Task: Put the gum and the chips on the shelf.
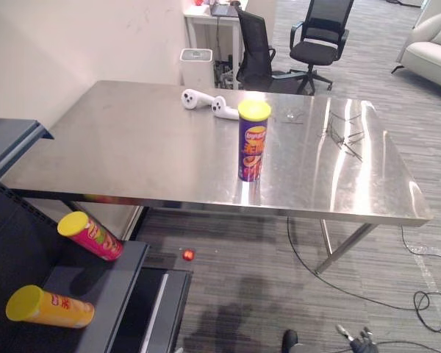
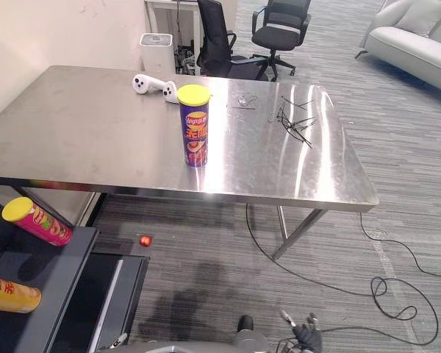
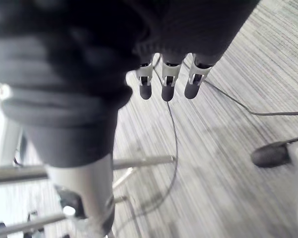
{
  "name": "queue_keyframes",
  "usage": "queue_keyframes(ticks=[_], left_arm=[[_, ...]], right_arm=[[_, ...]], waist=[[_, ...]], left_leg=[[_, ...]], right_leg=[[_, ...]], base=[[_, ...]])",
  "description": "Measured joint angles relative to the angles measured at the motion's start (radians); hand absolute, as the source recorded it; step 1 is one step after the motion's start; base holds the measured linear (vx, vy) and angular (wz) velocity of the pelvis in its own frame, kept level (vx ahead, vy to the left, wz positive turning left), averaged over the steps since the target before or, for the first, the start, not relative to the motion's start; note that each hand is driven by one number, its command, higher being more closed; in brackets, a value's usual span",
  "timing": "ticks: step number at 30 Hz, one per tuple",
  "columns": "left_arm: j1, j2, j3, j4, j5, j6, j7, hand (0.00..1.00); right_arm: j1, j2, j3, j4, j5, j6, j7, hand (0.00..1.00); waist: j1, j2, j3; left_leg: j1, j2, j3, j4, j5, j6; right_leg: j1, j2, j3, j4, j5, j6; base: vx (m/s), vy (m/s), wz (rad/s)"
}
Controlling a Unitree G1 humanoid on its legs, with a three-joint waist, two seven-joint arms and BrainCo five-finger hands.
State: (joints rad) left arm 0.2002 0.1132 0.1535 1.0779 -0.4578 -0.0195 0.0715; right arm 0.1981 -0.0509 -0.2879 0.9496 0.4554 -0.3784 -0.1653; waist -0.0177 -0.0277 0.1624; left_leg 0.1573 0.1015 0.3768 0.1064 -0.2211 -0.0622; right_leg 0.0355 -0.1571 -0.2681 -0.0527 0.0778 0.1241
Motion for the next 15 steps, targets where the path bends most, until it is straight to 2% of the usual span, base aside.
queue_keyframes(ticks=[3, 6, 9, 15], left_arm=[[0.003, -0.003, 0.000, -0.013, 0.002, 0.001, 0.000, 0.00], [0.004, -0.007, 0.012, -0.022, 0.010, 0.000, 0.001, 0.00], [0.009, -0.019, 0.052, -0.030, 0.034, -0.005, 0.002, 0.00], [0.051, -0.032, 0.096, -0.095, 0.049, 0.000, -0.002, 0.00]], right_arm=[[-0.009, -0.001, -0.036, -0.034, 0.055, 0.000, -0.060, 0.00], [-0.019, -0.001, -0.124, -0.049, 0.145, 0.000, -0.116, 0.00], [-0.021, -0.013, -0.308, -0.144, 0.215, -0.001, -0.165, 0.00], [-0.047, -0.101, -0.495, -0.349, 0.223, -0.001, -0.228, 0.00]], waist=[[0.003, 0.007, -0.001], [0.015, 0.009, -0.003], [0.019, 0.005, -0.006], [0.019, -0.017, -0.025]], left_leg=[[0.001, 0.013, 0.002, 0.001, -0.003, -0.010], [0.002, 0.027, 0.001, 0.000, -0.004, -0.019], [0.008, 0.028, 0.001, -0.001, -0.005, -0.020], [0.027, 0.017, 0.020, -0.001, -0.005, -0.020]], right_leg=[[0.002, 0.015, 0.002, -0.009, 0.003, -0.003], [0.007, 0.029, 0.004, -0.027, 0.009, -0.008], [0.024, 0.034, 0.002, -0.046, 0.019, -0.012], [0.037, 0.021, 0.003, -0.050, 0.022, -0.009]], base=[[0.00, -0.050, -0.07], [0.03, -0.068, -0.06], [0.04, -0.020, -0.03], [-0.02, 0.004, -0.05]])
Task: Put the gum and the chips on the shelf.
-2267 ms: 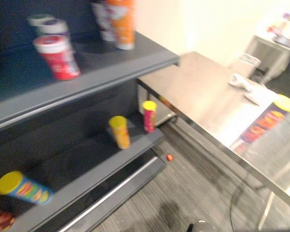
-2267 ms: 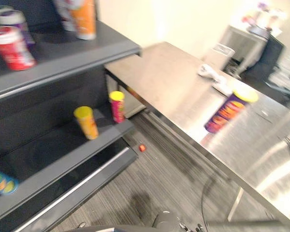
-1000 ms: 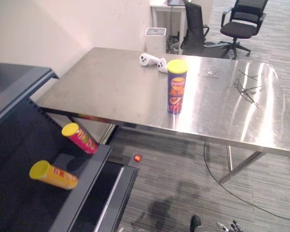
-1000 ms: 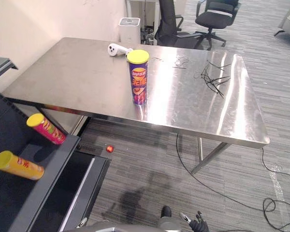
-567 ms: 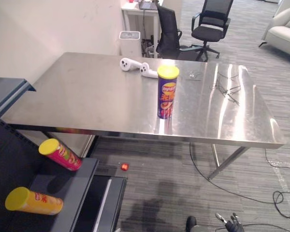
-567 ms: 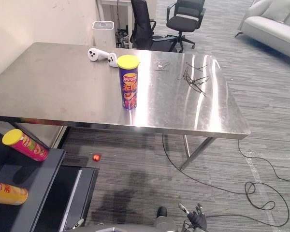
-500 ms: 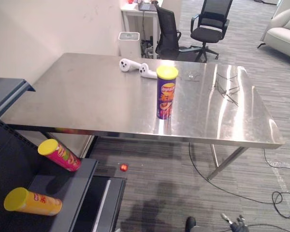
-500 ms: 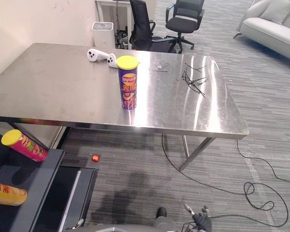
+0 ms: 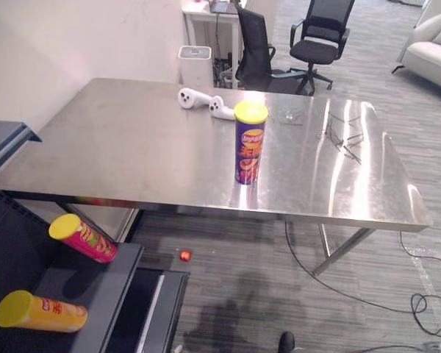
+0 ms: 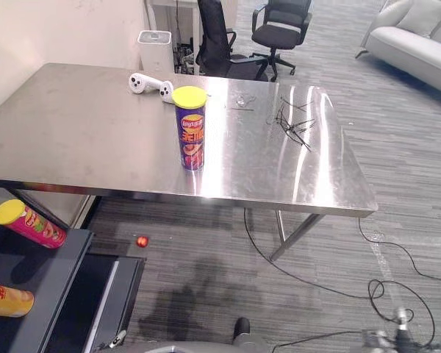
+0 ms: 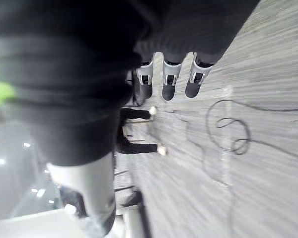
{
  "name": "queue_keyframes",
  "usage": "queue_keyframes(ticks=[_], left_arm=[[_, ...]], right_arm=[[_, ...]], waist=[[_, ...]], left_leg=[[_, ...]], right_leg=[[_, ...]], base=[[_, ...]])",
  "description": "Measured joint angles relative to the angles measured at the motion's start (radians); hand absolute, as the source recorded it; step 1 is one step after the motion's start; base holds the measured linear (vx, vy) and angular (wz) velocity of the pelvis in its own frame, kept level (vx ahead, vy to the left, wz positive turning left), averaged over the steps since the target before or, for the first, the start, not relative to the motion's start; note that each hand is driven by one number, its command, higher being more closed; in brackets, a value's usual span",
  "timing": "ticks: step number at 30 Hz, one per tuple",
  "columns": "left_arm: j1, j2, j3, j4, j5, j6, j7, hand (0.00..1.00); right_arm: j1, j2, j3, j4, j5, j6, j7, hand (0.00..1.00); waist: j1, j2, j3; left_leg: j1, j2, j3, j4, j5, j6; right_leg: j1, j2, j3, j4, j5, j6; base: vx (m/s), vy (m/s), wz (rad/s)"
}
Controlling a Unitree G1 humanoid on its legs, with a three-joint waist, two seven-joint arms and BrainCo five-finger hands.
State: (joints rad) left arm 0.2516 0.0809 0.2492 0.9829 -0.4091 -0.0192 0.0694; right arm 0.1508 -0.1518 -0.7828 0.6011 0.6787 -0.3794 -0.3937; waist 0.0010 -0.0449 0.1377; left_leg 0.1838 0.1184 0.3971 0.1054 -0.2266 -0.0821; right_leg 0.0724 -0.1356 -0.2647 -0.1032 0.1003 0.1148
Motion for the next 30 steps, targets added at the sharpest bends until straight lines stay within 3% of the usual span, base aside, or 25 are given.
queue_keyframes(ticks=[4, 11, 14, 19, 21, 26, 30], left_arm=[[0.013, -0.003, 0.013, -0.009, 0.000, 0.002, -0.001, 0.00], [0.034, -0.021, 0.001, -0.020, 0.000, 0.020, 0.000, 0.00], [0.033, -0.019, -0.012, -0.028, 0.026, 0.025, 0.001, 0.00], [0.029, -0.014, -0.031, -0.030, 0.041, 0.031, 0.004, 0.00], [0.029, -0.012, -0.039, -0.036, 0.041, 0.029, 0.005, 0.00], [0.029, 0.001, -0.055, -0.036, 0.041, 0.020, 0.004, 0.00], [0.030, 0.009, -0.056, -0.035, 0.041, 0.010, 0.005, 0.00]], right_arm=[[-0.031, -0.037, -0.045, -0.134, -0.013, -0.005, -0.037, 0.00], [-0.121, -0.155, -0.022, -0.367, -0.188, -0.002, -0.049, 0.00], [-0.165, -0.200, 0.053, -0.396, -0.210, 0.032, 0.046, 0.00], [-0.214, -0.275, 0.235, -0.434, -0.284, 0.130, 0.254, 0.00], [-0.242, -0.296, 0.284, -0.432, -0.287, 0.144, 0.323, 0.00], [-0.341, -0.329, 0.397, -0.394, -0.289, 0.164, 0.397, 0.00], [-0.419, -0.335, 0.472, -0.378, -0.329, 0.206, 0.426, 0.00]], waist=[[-0.002, -0.005, -0.014], [-0.008, 0.021, -0.040], [-0.009, 0.025, -0.045], [-0.009, 0.028, -0.047], [0.001, 0.027, -0.046], [0.003, 0.015, -0.035], [0.009, -0.003, -0.014]], left_leg=[[-0.003, 0.000, 0.002, -0.001, -0.001, 0.001], [-0.011, 0.005, 0.001, -0.002, -0.002, 0.000], [-0.033, 0.006, -0.005, 0.000, 0.000, -0.001], [-0.043, -0.001, -0.049, 0.000, 0.001, 0.001], [-0.045, -0.009, -0.062, -0.001, 0.002, 0.003], [-0.064, -0.039, -0.123, -0.002, 0.013, 0.020], [-0.094, -0.064, -0.168, -0.001, 0.026, 0.039]], right_leg=[[-0.003, -0.001, -0.003, -0.001, 0.000, 0.000], [-0.018, 0.005, -0.002, -0.007, -0.002, -0.003], [-0.038, 0.007, -0.002, -0.008, 0.000, -0.002], [-0.031, 0.007, -0.030, -0.004, 0.006, 0.000], [-0.025, -0.001, -0.044, -0.004, 0.007, 0.001], [-0.014, -0.032, -0.092, -0.004, 0.013, 0.010], [-0.016, -0.059, -0.132, -0.004, 0.021, 0.021]], base=[[-0.06, -0.028, 0.00], [-0.03, -0.027, -0.03], [-0.01, -0.011, 0.00], [0.02, -0.011, 0.14], [0.00, 0.012, 0.18], [-0.03, 0.030, 0.30], [-0.06, 0.017, 0.31]])
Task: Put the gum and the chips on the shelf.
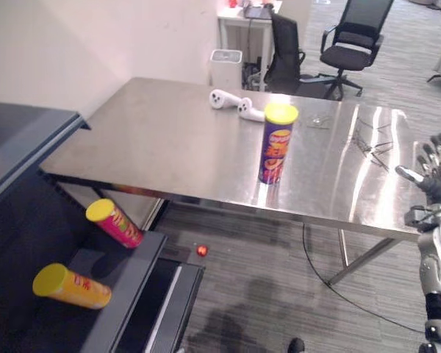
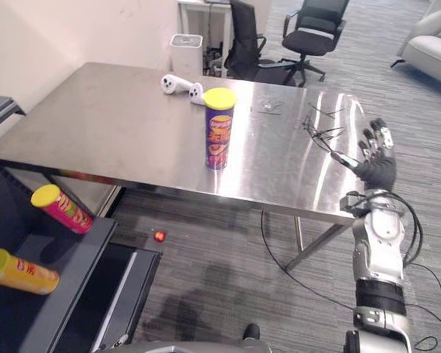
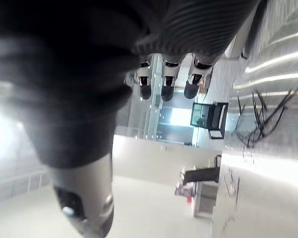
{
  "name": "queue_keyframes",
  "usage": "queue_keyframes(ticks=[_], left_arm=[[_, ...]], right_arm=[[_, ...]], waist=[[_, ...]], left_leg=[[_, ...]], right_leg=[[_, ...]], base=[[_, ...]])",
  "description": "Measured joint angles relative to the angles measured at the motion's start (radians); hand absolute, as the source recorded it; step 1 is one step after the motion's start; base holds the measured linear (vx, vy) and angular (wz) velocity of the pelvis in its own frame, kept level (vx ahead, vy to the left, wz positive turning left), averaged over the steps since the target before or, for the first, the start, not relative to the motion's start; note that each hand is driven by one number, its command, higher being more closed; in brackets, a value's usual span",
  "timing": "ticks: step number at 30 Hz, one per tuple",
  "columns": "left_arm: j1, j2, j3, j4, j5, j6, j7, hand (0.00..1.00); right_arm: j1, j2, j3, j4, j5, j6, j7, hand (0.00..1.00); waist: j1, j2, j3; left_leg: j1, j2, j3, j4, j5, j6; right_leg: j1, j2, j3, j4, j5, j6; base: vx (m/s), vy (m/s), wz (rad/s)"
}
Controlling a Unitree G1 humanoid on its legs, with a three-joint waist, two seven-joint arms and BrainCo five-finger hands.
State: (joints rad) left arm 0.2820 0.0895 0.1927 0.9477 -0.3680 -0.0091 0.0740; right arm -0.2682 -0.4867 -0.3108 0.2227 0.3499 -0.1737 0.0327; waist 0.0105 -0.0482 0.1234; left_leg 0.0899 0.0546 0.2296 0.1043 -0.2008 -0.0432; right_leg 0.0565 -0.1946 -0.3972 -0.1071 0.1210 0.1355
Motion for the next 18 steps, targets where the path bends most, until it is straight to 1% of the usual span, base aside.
queue_keyframes(ticks=[1, 2, 3, 6, 9, 12, 14, 18], left_arm=[[0.001, 0.002, 0.000, 0.001, 0.000, 0.000, 0.000, 0.00], [0.004, 0.004, 0.000, 0.001, 0.000, 0.000, -0.001, 0.00], [0.007, 0.006, 0.001, 0.000, 0.000, -0.001, -0.001, 0.00], [0.018, 0.007, 0.000, -0.004, 0.000, -0.001, -0.003, 0.00], [0.023, 0.011, -0.003, -0.004, 0.029, -0.001, -0.005, 0.00], [0.028, 0.014, -0.011, -0.007, 0.036, -0.001, -0.006, 0.00], [0.028, 0.015, -0.011, -0.011, 0.036, -0.001, -0.007, 0.00], [0.028, 0.020, -0.021, -0.011, 0.036, -0.001, -0.009, 0.00]], right_arm=[[-0.009, 0.000, 0.011, 0.003, -0.001, 0.004, 0.002, 0.00], [-0.025, 0.000, 0.025, 0.008, -0.007, 0.017, 0.011, 0.00], [-0.039, 0.000, 0.045, 0.016, -0.029, 0.030, 0.021, 0.00], [-0.067, 0.000, 0.090, 0.021, -0.049, 0.053, 0.043, 0.00], [-0.078, 0.000, 0.107, 0.024, -0.066, 0.076, 0.052, 0.00], [-0.096, 0.000, 0.133, 0.028, -0.067, 0.081, 0.066, 0.00], [-0.113, 0.000, 0.142, 0.029, -0.067, 0.082, 0.065, 0.00], [-0.146, 0.000, 0.164, 0.030, -0.066, 0.082, 0.061, 0.00]], waist=[[0.004, -0.004, 0.005], [0.019, -0.010, 0.013], [0.025, -0.014, 0.015], [0.031, -0.016, 0.016], [0.032, -0.017, 0.021], [0.037, -0.021, 0.033], [0.038, -0.023, 0.043], [0.051, -0.023, 0.056]], left_leg=[[-0.001, -0.003, -0.005, 0.000, 0.002, 0.002], [-0.001, -0.007, -0.007, 0.000, 0.003, 0.004], [-0.003, -0.012, -0.015, 0.000, 0.005, 0.007], [-0.009, -0.024, -0.027, 0.000, 0.009, 0.013], [-0.018, -0.033, -0.043, 0.003, 0.012, 0.019], [-0.017, -0.036, -0.051, 0.004, 0.013, 0.021], [-0.017, -0.038, -0.053, 0.005, 0.014, 0.022], [-0.019, -0.043, -0.057, 0.006, 0.015, 0.023]], right_leg=[[0.001, -0.003, -0.005, 0.000, 0.002, -0.002], [0.001, -0.006, -0.006, 0.000, 0.005, -0.002], [0.004, -0.010, -0.011, 0.000, 0.005, -0.001], [0.006, -0.022, -0.021, 0.000, 0.008, 0.003], [0.007, -0.031, -0.035, 0.000, 0.010, 0.007], [0.014, -0.034, -0.043, 0.001, 0.011, 0.007], [0.016, -0.036, -0.046, 0.001, 0.011, 0.008], [0.017, -0.037, -0.049, 0.001, 0.011, 0.008]], base=[[-0.06, 0.013, 0.18], [-0.06, 0.013, 0.13], [-0.04, 0.011, 0.13], [-0.03, 0.011, 0.16], [-0.02, 0.005, 0.14], [-0.01, -0.008, 0.09], [-0.02, -0.011, 0.05], [0.00, -0.004, 0.02]])
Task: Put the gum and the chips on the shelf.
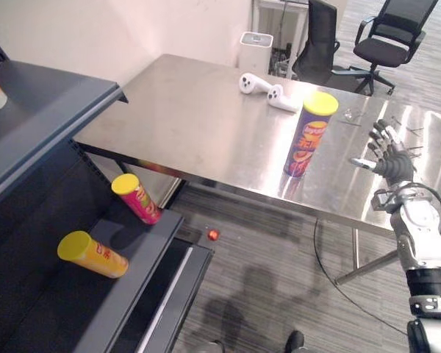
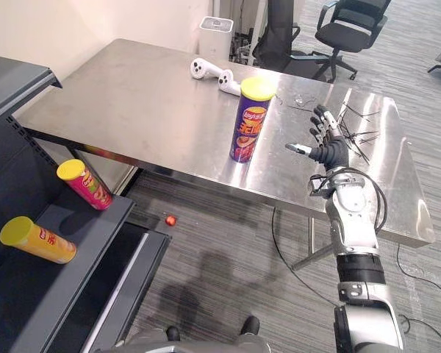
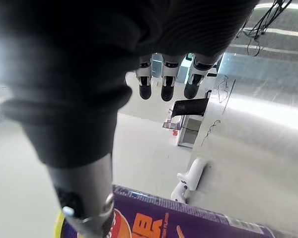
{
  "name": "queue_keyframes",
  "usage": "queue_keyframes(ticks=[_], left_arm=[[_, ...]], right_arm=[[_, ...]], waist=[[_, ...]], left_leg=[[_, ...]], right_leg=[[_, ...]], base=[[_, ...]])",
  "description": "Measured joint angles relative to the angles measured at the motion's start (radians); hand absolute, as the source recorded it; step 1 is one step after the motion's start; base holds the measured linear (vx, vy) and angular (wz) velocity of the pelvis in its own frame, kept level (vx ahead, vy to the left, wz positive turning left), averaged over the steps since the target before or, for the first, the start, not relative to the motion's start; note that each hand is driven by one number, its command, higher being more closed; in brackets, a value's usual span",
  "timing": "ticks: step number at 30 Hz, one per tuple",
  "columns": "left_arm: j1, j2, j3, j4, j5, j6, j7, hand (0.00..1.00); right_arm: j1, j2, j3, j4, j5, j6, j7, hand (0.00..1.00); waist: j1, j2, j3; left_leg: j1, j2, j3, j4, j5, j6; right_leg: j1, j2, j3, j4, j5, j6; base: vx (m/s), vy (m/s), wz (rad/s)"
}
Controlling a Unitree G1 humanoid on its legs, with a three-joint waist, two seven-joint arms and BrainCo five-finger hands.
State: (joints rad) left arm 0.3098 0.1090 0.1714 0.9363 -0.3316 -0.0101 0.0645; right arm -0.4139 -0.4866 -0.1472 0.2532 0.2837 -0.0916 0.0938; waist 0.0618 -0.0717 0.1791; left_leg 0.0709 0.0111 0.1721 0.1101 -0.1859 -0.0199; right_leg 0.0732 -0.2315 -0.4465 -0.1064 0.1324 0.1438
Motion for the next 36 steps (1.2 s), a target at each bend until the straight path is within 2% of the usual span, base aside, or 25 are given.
queue_keyframes(ticks=[4, 6, 12, 16, 26, 36], left_arm=[[0.000, 0.004, -0.008, -0.001, 0.000, 0.000, -0.001, 0.00], [0.002, 0.003, -0.011, 0.000, 0.000, 0.002, -0.002, 0.00], [0.004, 0.003, -0.021, -0.001, 0.000, 0.002, -0.003, 0.00], [0.005, 0.002, -0.022, -0.017, 0.000, 0.002, -0.004, 0.00], [0.005, 0.002, -0.028, -0.021, 0.000, 0.001, -0.007, 0.00], [-0.008, 0.004, -0.028, -0.032, 0.000, 0.000, -0.022, 0.00]], right_arm=[[-0.033, 0.000, 0.000, 0.018, 0.000, 0.001, -0.011, 0.00], [-0.058, 0.000, 0.003, 0.042, 0.001, 0.001, -0.020, 0.00], [-0.109, 0.000, 0.026, 0.060, 0.000, 0.002, -0.023, 0.00], [-0.133, 0.000, 0.040, 0.072, 0.000, 0.015, -0.029, 0.00], [-0.171, 0.000, 0.047, 0.117, 0.000, 0.028, -0.051, 0.00], [-0.250, -0.008, 0.056, 0.165, 0.001, 0.035, -0.081, 0.00]], waist=[[0.004, -0.001, 0.008], [0.021, 0.001, 0.013], [0.030, 0.003, 0.025], [0.050, 0.004, 0.040], [0.057, 0.009, 0.044], [0.079, 0.013, 0.086]], left_leg=[[-0.016, -0.002, -0.020, 0.010, 0.000, 0.001], [-0.016, -0.002, -0.021, 0.014, 0.000, 0.001], [-0.017, -0.003, -0.047, 0.024, 0.001, 0.001], [-0.028, -0.004, -0.050, 0.033, 0.001, 0.002], [-0.047, -0.011, -0.078, 0.034, 0.010, 0.005], [-0.069, -0.002, -0.099, 0.056, 0.011, 0.006]], right_leg=[[0.000, -0.001, -0.018, 0.000, 0.000, 0.000], [0.002, -0.002, -0.018, 0.000, 0.000, 0.000], [0.020, -0.004, -0.044, 0.004, 0.000, 0.000], [0.017, -0.006, -0.048, 0.005, 0.000, 0.000], [0.015, -0.009, -0.071, 0.006, 0.000, 0.000], [-0.004, -0.017, -0.083, 0.050, -0.009, -0.012]], base=[[0.00, -0.017, 0.14], [0.00, -0.008, 0.02], [-0.01, -0.018, 0.12], [-0.04, -0.018, 0.04], [-0.01, -0.013, 0.08], [-0.01, -0.010, 0.05]])
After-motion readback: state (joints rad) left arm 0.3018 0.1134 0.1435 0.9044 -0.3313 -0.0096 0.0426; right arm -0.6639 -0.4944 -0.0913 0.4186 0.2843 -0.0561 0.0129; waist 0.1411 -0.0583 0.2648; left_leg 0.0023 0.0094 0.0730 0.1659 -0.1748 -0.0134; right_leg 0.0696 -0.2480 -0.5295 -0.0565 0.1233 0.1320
